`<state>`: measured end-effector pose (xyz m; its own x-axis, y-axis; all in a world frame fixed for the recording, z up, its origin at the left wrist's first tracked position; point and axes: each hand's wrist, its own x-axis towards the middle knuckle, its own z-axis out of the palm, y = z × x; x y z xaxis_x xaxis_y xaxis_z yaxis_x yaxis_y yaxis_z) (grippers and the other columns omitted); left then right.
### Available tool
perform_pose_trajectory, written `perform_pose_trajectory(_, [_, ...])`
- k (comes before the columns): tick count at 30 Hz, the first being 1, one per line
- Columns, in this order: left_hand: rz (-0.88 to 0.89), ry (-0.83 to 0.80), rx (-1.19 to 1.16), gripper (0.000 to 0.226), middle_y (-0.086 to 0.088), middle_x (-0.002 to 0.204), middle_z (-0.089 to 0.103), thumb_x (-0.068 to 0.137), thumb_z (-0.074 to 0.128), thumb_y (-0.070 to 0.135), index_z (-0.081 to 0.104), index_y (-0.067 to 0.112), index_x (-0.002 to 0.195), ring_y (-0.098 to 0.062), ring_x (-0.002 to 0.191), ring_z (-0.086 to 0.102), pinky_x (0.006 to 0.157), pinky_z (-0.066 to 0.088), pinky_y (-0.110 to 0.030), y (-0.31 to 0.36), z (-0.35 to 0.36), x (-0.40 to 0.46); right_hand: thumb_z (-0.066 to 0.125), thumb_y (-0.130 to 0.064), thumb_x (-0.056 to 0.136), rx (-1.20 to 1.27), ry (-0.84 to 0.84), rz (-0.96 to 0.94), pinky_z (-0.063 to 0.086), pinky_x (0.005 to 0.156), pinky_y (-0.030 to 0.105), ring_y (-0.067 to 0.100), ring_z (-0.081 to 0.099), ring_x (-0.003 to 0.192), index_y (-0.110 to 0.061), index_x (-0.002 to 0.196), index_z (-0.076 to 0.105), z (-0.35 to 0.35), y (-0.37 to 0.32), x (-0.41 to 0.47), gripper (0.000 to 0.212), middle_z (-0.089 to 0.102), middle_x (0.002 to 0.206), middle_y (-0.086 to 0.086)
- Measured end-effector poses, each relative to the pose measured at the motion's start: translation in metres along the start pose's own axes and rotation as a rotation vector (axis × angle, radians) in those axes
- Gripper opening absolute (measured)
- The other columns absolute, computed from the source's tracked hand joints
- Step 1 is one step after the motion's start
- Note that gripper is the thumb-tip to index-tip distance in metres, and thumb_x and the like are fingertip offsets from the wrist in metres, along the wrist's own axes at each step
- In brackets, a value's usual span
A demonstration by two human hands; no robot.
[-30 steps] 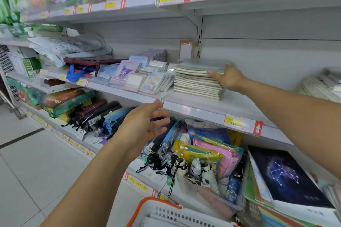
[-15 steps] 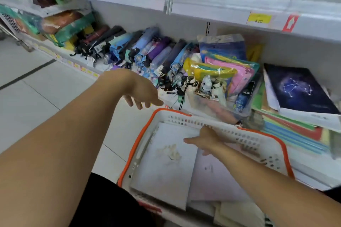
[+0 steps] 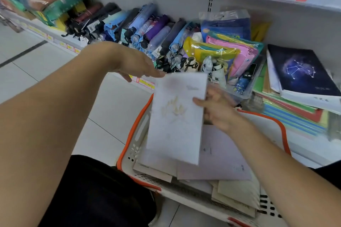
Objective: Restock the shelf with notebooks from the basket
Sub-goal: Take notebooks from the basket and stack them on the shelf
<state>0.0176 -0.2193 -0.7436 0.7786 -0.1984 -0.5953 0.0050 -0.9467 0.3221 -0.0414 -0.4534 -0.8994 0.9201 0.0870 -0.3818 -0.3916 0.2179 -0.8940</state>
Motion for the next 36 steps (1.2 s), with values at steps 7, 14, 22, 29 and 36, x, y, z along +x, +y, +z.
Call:
perform_pose_trajectory(7, [0.165, -0.092, -0.721, 0.054, -0.001, 0.118, 0.072, 0.075, 0.072, 0.047, 0.068, 0.019, 0.121, -0.019, 0.105, 0.07, 0.076, 0.059, -0.03, 0.008, -0.011, -0.018, 0.066, -0.02, 0.09, 0.439, -0.188, -0.16, 0.057, 0.092, 0.042, 0.022, 0.071, 0.1, -0.016, 0.124, 0.062, -0.012, -0.06, 0.006, 0.035, 0.069, 0.125, 0.012])
perform_pose_trajectory(14, [0.083, 0.17, -0.671, 0.028, -0.007, 0.11, 0.074, 0.092, 0.063, 0.011, 0.065, 0.013, 0.12, -0.024, 0.095, 0.073, 0.073, 0.062, -0.037, 0.014, -0.02, -0.018, 0.063, -0.073, 0.077, -1.191, -0.207, 0.163, 0.051, 0.085, 0.036, 0.03, 0.062, 0.112, -0.016, 0.118, 0.063, -0.052, 0.038, 0.01, 0.07, 0.066, 0.121, 0.011])
perform_pose_trajectory(22, [-0.13, 0.366, -0.681, 0.037, -0.011, 0.105, 0.071, 0.091, 0.066, 0.013, 0.057, 0.006, 0.126, -0.026, 0.085, 0.07, 0.061, 0.053, -0.037, -0.004, -0.023, -0.017, 0.093, -0.049, 0.055, -1.635, -0.137, 0.081, 0.045, 0.102, 0.039, 0.027, 0.05, 0.126, -0.017, 0.139, 0.048, -0.072, 0.071, 0.008, 0.101, 0.052, 0.137, 0.006])
perform_pose_trajectory(29, [-0.186, 0.433, -0.442, 0.04, -0.013, 0.091, 0.063, 0.091, 0.067, 0.019, 0.052, 0.002, 0.124, -0.03, 0.075, 0.066, 0.058, 0.054, -0.039, 0.0, -0.018, -0.015, 0.08, -0.027, 0.082, -1.461, -0.284, 0.187, 0.049, 0.098, 0.034, 0.02, 0.059, 0.116, -0.029, 0.141, 0.051, -0.073, -0.035, -0.006, 0.066, 0.058, 0.138, -0.005])
perform_pose_trajectory(36, [-0.071, 0.398, -0.415, 0.015, -0.018, 0.112, 0.063, 0.095, 0.062, 0.019, 0.055, 0.007, 0.091, -0.037, 0.096, 0.066, 0.087, 0.056, -0.052, 0.035, -0.01, -0.028, 0.062, -0.014, 0.088, -0.834, 0.07, -0.108, 0.058, 0.079, 0.04, 0.031, 0.068, 0.085, -0.012, 0.114, 0.061, 0.015, -0.128, -0.039, 0.026, 0.068, 0.101, 0.014])
